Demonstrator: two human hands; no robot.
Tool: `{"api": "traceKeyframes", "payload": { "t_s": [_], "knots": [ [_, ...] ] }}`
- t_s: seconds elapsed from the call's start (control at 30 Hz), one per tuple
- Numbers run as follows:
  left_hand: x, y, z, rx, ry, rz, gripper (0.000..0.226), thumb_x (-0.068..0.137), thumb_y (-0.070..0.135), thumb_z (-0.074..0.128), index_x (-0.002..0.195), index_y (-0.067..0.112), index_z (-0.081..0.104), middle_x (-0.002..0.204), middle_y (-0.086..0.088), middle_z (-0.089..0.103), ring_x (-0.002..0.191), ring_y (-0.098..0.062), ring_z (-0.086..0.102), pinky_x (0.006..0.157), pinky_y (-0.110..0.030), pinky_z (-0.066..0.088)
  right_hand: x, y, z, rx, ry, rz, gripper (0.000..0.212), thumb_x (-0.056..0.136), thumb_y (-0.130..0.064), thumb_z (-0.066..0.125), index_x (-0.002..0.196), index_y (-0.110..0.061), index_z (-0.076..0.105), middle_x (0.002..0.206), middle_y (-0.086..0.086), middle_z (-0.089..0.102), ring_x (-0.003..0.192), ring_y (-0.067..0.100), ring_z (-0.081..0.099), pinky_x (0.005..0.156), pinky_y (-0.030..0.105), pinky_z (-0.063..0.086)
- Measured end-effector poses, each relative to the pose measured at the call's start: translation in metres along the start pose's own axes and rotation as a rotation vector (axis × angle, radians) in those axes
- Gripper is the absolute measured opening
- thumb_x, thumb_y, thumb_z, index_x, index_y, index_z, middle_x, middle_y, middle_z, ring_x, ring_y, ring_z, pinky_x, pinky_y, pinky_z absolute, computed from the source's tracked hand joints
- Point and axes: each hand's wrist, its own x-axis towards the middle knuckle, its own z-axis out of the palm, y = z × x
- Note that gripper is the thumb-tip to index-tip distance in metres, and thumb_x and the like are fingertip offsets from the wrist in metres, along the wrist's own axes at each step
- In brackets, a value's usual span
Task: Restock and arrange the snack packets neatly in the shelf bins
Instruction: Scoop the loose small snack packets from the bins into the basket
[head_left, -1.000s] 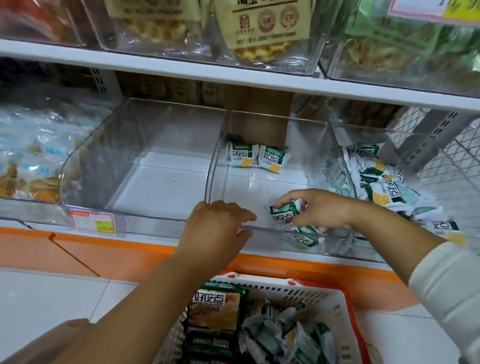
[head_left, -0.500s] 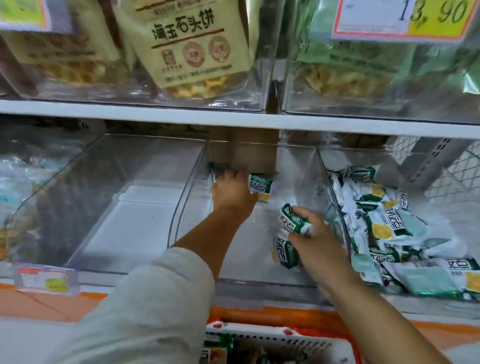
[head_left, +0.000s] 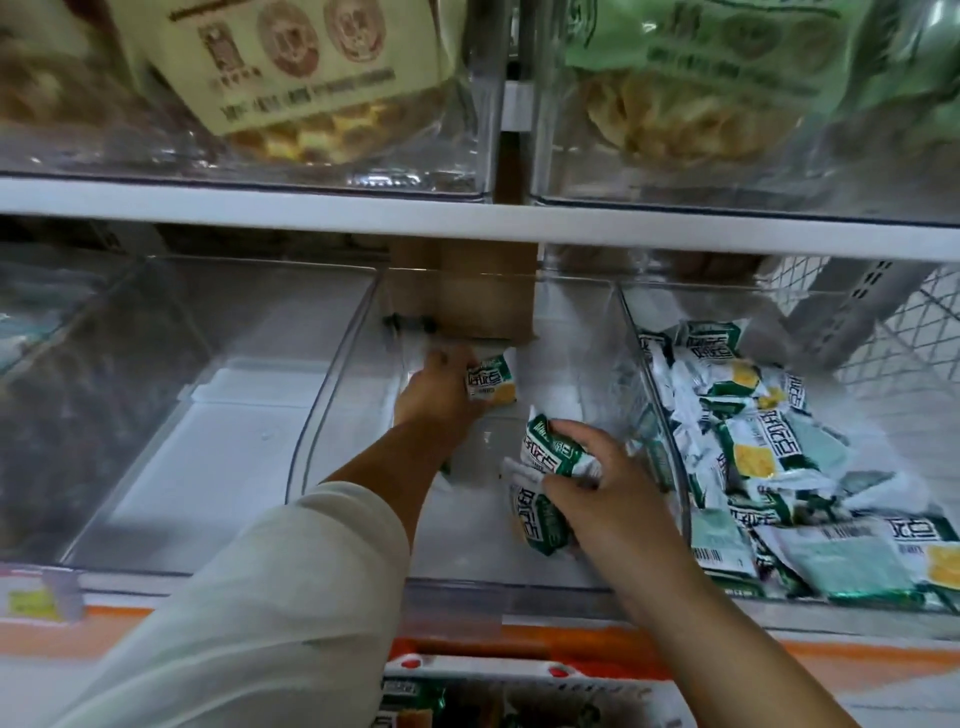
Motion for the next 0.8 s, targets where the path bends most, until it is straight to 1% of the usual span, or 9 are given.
{"api": "traceKeyframes", "payload": {
  "t_s": [0.1, 0.2, 0.27, 0.33, 0.4, 0.47, 0.53, 0.67, 0.8],
  "knots": [
    [-0.011, -0.003, -0.008, -0.034, -0.079, -0.053, 0.057, 0.079, 0.061, 0.070, 0.121, 0.030, 0.047, 0.122, -0.005, 0.063, 0.109, -0.031, 0.058, 0.089, -0.041, 0.051, -0.004, 0.000, -0.001, -0.024, -0.009, 0.007, 0.043, 0.090, -0.021, 0.063, 0.121, -0.048, 0.053, 0.096, 0.000, 0.064, 0.096, 0.031, 0.066, 0.079, 0.047, 0.057],
    [-0.023, -0.002, -0.019, -0.153, -0.131, -0.095, 0.057, 0.070, 0.067, 0.075, 0.106, 0.032, 0.048, 0.112, -0.003, 0.066, 0.100, -0.027, 0.061, 0.086, -0.038, 0.052, -0.004, 0.000, -0.001, -0.039, -0.007, -0.008, 0.042, 0.090, -0.019, 0.062, 0.120, -0.048, 0.054, 0.094, 0.005, 0.066, 0.092, 0.036, 0.067, 0.071, 0.041, 0.057],
    [-0.031, -0.001, -0.025, -0.235, -0.110, -0.135, 0.057, 0.070, 0.059, 0.079, 0.109, 0.029, 0.050, 0.112, -0.005, 0.066, 0.097, -0.027, 0.062, 0.082, -0.035, 0.054, -0.004, 0.000, 0.000, -0.038, 0.001, -0.015, 0.042, 0.089, -0.018, 0.063, 0.113, -0.052, 0.054, 0.095, 0.008, 0.068, 0.087, 0.034, 0.069, 0.076, 0.047, 0.058],
    [-0.040, -0.001, -0.034, -0.236, -0.085, -0.172, 0.065, 0.074, 0.050, 0.081, 0.123, 0.023, 0.049, 0.114, -0.006, 0.065, 0.099, -0.028, 0.063, 0.080, -0.035, 0.056, -0.004, 0.001, 0.000, -0.034, -0.006, -0.020, 0.042, 0.089, -0.017, 0.063, 0.107, -0.054, 0.054, 0.095, 0.005, 0.069, 0.082, 0.027, 0.071, 0.078, 0.049, 0.058],
    [-0.048, -0.005, -0.041, -0.205, -0.081, -0.198, 0.067, 0.077, 0.044, 0.081, 0.130, 0.019, 0.049, 0.118, -0.008, 0.064, 0.101, -0.026, 0.064, 0.078, -0.032, 0.056, -0.003, 0.001, 0.000, -0.014, -0.013, -0.019, 0.042, 0.089, -0.016, 0.063, 0.106, -0.053, 0.053, 0.099, 0.001, 0.068, 0.079, 0.018, 0.071, 0.075, 0.044, 0.060],
    [-0.056, -0.007, -0.046, -0.164, -0.149, -0.188, 0.066, 0.075, 0.043, 0.083, 0.128, 0.017, 0.053, 0.120, -0.009, 0.064, 0.099, -0.023, 0.066, 0.072, -0.028, 0.054, -0.003, -0.001, 0.000, 0.018, -0.026, -0.017, 0.041, 0.090, -0.015, 0.064, 0.111, -0.048, 0.054, 0.104, 0.000, 0.066, 0.081, 0.013, 0.069, 0.067, 0.034, 0.060],
    [-0.065, -0.007, -0.043, -0.125, -0.247, -0.171, 0.065, 0.070, 0.047, 0.084, 0.121, 0.019, 0.056, 0.122, -0.011, 0.061, 0.097, -0.022, 0.066, 0.075, -0.028, 0.055, -0.004, -0.001, 0.000, 0.050, -0.034, -0.015, 0.040, 0.090, -0.015, 0.064, 0.115, -0.045, 0.054, 0.107, 0.002, 0.064, 0.085, 0.014, 0.067, 0.060, 0.026, 0.057],
    [-0.078, -0.006, -0.037, -0.165, -0.286, -0.155, 0.054, 0.069, 0.048, 0.085, 0.108, 0.022, 0.056, 0.116, -0.008, 0.065, 0.093, -0.019, 0.066, 0.075, -0.026, 0.054, -0.007, -0.002, 0.001, 0.061, -0.052, -0.024, 0.041, 0.089, -0.016, 0.065, 0.118, -0.043, 0.055, 0.102, 0.002, 0.066, 0.084, 0.015, 0.068, 0.070, 0.032, 0.060],
    [-0.088, -0.002, -0.036, -0.300, -0.324, -0.202, 0.035, 0.077, 0.040, 0.082, 0.094, 0.021, 0.058, 0.093, -0.005, 0.070, 0.075, -0.016, 0.065, 0.063, -0.023, 0.053, -0.009, -0.003, 0.000, 0.030, -0.072, -0.024, 0.042, 0.089, -0.017, 0.065, 0.122, -0.042, 0.055, 0.100, 0.002, 0.067, 0.085, 0.017, 0.070, 0.077, 0.037, 0.060]
  ]
}}
